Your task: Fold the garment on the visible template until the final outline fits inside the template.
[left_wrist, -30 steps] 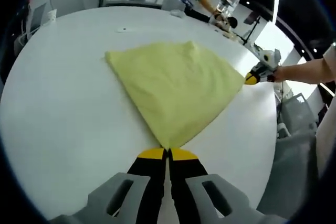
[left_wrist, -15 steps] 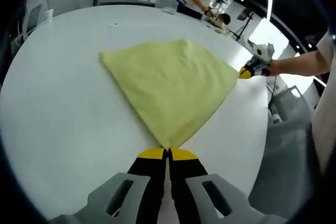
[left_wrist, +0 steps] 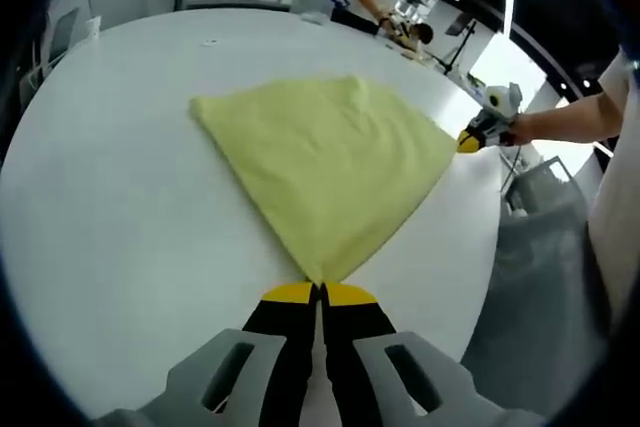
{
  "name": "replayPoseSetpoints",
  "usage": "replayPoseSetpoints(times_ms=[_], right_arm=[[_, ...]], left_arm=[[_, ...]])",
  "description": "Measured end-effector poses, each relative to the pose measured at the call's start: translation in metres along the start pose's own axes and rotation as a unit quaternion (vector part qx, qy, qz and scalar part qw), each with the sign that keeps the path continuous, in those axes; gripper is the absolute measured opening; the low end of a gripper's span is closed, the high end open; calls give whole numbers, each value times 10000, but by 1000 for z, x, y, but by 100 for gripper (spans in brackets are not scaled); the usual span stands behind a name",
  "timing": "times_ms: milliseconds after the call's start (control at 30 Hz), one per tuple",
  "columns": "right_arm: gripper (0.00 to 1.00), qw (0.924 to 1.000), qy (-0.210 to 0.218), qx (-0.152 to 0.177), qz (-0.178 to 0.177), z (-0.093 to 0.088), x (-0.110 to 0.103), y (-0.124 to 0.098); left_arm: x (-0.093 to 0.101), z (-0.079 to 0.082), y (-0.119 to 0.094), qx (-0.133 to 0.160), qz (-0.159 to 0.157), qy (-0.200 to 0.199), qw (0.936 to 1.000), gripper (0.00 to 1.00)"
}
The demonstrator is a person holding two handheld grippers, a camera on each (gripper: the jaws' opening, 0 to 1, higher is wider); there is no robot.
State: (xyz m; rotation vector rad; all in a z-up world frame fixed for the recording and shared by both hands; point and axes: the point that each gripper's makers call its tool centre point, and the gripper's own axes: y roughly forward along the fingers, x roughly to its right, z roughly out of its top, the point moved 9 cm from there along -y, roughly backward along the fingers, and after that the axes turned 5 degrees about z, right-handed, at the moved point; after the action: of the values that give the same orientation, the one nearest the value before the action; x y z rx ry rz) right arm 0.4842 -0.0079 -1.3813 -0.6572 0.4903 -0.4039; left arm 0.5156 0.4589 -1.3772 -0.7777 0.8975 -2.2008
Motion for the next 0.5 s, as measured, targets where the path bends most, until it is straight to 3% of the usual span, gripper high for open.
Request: replayPoseSetpoints(times_ms=[200,333,500], right_arm=[[0,9996,227,147,-99,4,1,-3],[10,9985,392,293,-235,11,8,-13],[11,9975,275,471,-445,26,24,-21]], left_arm=[[1,-1,-1,-32,63,-82,9999,4],[-3,0,-11,31,69,-225,9997,9],[-16,15,-27,257,200,-139,9994,12]])
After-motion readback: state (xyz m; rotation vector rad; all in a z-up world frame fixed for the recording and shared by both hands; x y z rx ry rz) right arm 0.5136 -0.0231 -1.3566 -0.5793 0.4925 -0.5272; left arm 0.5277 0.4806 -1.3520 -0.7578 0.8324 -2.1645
